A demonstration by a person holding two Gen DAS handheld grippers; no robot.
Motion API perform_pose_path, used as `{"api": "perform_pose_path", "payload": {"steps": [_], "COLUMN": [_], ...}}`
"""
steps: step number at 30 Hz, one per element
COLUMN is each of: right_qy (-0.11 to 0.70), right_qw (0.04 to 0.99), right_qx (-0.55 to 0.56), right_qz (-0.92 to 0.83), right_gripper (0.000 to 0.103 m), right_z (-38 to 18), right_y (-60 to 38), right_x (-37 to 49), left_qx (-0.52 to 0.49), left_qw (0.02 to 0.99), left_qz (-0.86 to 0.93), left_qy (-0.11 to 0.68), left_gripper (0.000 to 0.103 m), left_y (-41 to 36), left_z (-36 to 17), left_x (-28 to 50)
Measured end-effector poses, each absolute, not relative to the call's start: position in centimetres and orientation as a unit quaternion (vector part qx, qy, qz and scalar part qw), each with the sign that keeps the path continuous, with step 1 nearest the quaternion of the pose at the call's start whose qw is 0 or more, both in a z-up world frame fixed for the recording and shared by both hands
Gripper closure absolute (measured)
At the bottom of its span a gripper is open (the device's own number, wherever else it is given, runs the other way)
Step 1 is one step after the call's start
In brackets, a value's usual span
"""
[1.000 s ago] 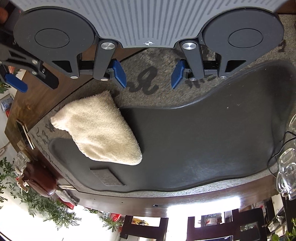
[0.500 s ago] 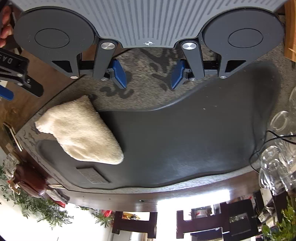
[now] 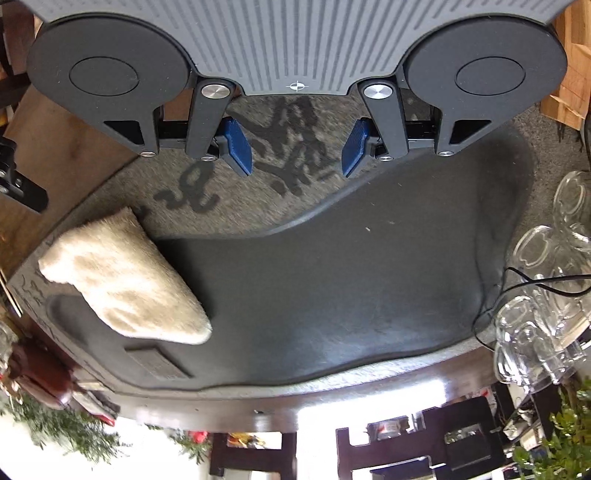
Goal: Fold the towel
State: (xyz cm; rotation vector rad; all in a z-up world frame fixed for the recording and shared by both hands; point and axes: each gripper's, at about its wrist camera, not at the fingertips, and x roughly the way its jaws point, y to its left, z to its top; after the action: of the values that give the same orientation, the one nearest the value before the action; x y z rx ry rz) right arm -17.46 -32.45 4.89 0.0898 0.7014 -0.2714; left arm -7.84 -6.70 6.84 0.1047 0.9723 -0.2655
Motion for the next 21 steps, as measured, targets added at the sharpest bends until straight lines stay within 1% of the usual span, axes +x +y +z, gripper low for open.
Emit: {"api": "perform_pose_path", "payload": {"steps": [6,13,21], "right_qy": [0.333,0.310,0.317], "right_qw": [0.929,0.925,0.909], "right_qx": [0.038,0.040,0.071], "right_qz": [-0.155,-0.214,-0.260], "right_gripper": [0.000,0.000,0.000], "right_z": [4.8,4.4,1.6], "right_y": [-36.7,-45.0,-54.0], "right_x": [-16.0,-12.3,-6.1], "left_qx": [0.042,0.041,0.074], "left_qw": [0.895,0.910,0.918], "left_qz": [-0.070,-0.005,0.012], "left_qy": [0.439,0.412,0.389], "left_gripper": [0.048,0.048,0.048], "left_y": [-3.7,-0.7,0.2], "left_z": [6.6,5.0,3.4], "left_x": [-5.1,-2.2,-0.3]}}
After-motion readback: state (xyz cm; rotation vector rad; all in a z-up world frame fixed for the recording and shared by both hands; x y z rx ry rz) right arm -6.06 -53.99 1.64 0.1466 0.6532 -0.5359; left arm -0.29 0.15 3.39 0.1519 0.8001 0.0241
